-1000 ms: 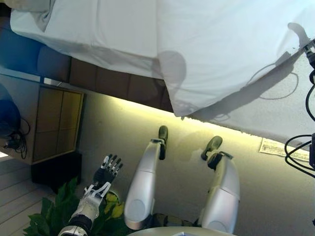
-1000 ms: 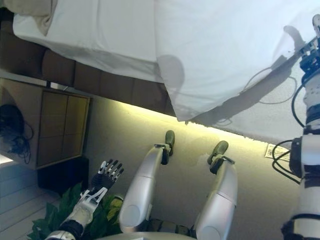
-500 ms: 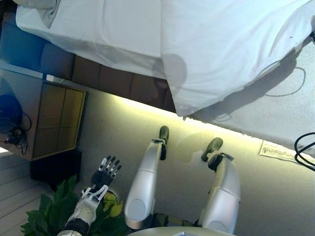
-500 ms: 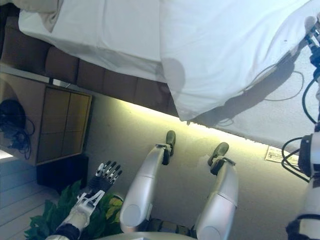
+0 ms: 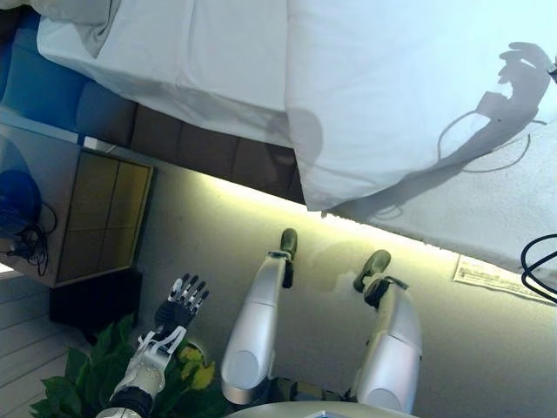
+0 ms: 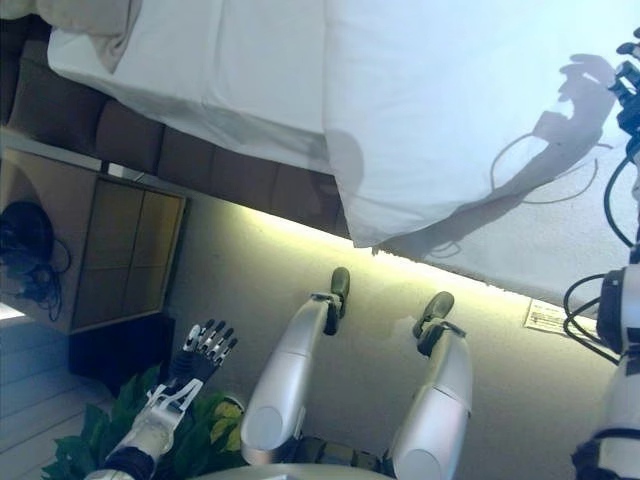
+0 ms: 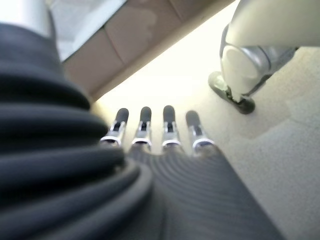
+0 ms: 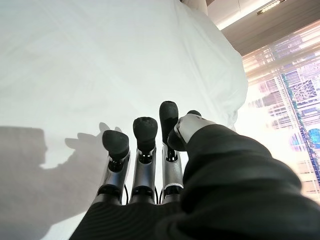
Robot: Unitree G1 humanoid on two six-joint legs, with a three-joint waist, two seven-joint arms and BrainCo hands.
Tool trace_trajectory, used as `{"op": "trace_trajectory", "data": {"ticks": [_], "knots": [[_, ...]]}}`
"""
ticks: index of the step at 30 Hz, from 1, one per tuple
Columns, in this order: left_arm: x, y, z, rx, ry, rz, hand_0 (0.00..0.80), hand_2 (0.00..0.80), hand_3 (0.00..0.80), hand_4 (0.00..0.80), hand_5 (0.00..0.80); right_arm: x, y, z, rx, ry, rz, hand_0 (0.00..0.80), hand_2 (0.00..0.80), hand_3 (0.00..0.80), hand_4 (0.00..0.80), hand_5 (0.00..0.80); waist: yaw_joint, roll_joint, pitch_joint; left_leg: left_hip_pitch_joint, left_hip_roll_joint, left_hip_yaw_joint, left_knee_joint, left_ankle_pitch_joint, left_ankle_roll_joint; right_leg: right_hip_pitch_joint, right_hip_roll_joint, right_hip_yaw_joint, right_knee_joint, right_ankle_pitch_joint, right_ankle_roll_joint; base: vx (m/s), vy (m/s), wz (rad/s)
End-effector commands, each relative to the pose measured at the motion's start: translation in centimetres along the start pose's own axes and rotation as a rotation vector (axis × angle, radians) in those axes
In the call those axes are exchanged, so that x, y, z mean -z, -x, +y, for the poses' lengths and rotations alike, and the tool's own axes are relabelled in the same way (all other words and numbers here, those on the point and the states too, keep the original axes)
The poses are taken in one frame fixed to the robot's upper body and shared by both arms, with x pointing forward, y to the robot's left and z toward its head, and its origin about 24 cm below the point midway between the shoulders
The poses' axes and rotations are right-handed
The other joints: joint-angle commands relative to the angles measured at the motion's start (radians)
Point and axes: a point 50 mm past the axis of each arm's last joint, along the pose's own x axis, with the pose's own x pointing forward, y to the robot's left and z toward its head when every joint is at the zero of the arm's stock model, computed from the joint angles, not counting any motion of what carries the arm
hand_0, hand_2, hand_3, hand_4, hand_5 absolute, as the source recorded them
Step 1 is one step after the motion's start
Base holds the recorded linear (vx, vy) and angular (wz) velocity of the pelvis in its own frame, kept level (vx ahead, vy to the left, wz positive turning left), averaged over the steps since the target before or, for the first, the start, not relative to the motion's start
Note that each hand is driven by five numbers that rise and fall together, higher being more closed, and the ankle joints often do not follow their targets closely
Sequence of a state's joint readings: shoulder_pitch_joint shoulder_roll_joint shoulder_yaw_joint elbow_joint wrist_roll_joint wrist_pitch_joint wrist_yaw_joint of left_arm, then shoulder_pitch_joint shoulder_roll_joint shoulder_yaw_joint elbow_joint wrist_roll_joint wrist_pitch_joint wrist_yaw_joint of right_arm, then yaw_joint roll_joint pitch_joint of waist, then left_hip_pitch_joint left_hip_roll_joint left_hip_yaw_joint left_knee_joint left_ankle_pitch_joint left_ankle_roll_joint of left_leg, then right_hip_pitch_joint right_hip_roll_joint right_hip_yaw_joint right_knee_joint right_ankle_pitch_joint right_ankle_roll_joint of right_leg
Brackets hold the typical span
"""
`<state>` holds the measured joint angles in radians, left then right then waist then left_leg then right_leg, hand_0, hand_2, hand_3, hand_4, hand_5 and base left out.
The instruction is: Make the bed neatly
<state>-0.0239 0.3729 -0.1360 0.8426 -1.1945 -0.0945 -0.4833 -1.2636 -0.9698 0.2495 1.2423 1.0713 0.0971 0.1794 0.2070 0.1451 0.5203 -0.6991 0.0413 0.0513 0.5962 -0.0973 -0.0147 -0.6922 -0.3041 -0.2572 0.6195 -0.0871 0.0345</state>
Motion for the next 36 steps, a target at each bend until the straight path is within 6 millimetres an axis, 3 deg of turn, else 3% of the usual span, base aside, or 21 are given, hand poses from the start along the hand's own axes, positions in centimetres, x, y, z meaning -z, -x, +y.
{"op": "trace_trajectory", "data": {"ticks": [1,7,8,17,26,34,35,36], "knots": [[-1.8,1.2,1.5,-0.024,-0.046,-0.031,0.000,0.000,0.000,0.000,0.000,-1.3,0.1,0.5,-0.061,0.009,-0.044,0.800,0.800,0.800,0.800,0.800,0.010,-0.020,0.000,0.083,0.018,-0.028,-0.155,0.064,-0.031,0.083,-0.003,0.000,0.018,-0.048,0.048,-0.024,-0.001,-0.07],[-2.3,0.1,0.6,-0.016,-0.052,-0.043,0.000,0.000,0.000,0.000,0.000,0.4,0.2,-0.5,0.043,-0.016,0.037,0.800,0.800,0.800,0.800,0.800,0.000,-0.039,0.000,0.124,0.030,-0.015,-0.177,0.066,-0.036,0.132,0.004,-0.006,-0.043,-0.024,0.059,-0.028,-0.006,-0.07],[-2.3,-0.1,0.4,-0.019,-0.051,-0.048,0.000,0.000,0.000,0.000,0.000,0.9,0.2,-0.8,0.075,-0.030,0.061,0.000,0.000,0.000,0.000,0.000,-0.002,-0.040,0.000,0.122,0.033,-0.012,-0.177,0.065,-0.035,0.129,0.005,-0.006,-0.046,-0.021,0.060,-0.038,-0.029,-0.09],[-3.5,-1.1,-0.3,-0.042,-0.049,-0.080,0.000,0.000,0.000,0.000,0.000,4.1,0.6,-2.1,0.241,-0.181,0.128,0.000,0.000,0.000,0.000,0.000,-0.023,-0.039,0.000,0.089,0.035,-0.002,-0.173,0.053,-0.024,0.084,0.016,0.012,-0.052,-0.009,0.064,-0.041,-0.035,-0.04],[-3.8,-1.2,-0.4,-0.036,-0.043,-0.081,0.000,0.000,0.000,0.000,0.000,5.8,1.4,-3.6,0.265,-0.168,0.170,0.000,0.000,0.000,0.000,0.000,-0.052,-0.019,0.000,0.104,0.039,0.026,-0.185,0.049,-0.031,0.086,0.010,0.029,-0.084,0.003,0.072,-0.024,-0.045,-0.11],[-3.9,-1.4,-0.6,-0.040,0.004,-0.092,0.000,0.000,0.000,0.000,0.000,6.6,1.7,-4.2,0.287,-0.142,0.181,0.000,0.000,0.000,0.000,0.000,-0.092,-0.015,0.000,0.201,0.065,0.035,-0.154,0.018,-0.057,0.163,0.013,0.065,-0.067,-0.038,0.054,0.047,-0.088,-0.12],[-3.6,-1.3,-0.5,-0.043,0.015,-0.089,0.000,0.000,0.000,0.000,0.000,6.8,1.8,-4.5,0.291,-0.134,0.190,0.000,0.000,0.000,0.000,0.000,-0.098,-0.015,0.000,0.211,0.070,0.029,-0.134,0.017,-0.066,0.178,0.013,0.069,-0.065,-0.044,0.049,0.198,0.047,-0.17],[-2.8,-1.1,-0.5,-0.046,0.032,-0.080,0.000,0.000,0.000,0.000,0.000,7.3,2.2,-5.1,0.300,-0.112,0.208,0.000,0.000,0.000,0.000,0.000,-0.101,-0.018,0.000,0.207,0.068,-0.008,-0.051,0.047,-0.087,0.203,0.011,0.081,-0.059,-0.056,0.031,0.188,0.073,-0.28]]}}
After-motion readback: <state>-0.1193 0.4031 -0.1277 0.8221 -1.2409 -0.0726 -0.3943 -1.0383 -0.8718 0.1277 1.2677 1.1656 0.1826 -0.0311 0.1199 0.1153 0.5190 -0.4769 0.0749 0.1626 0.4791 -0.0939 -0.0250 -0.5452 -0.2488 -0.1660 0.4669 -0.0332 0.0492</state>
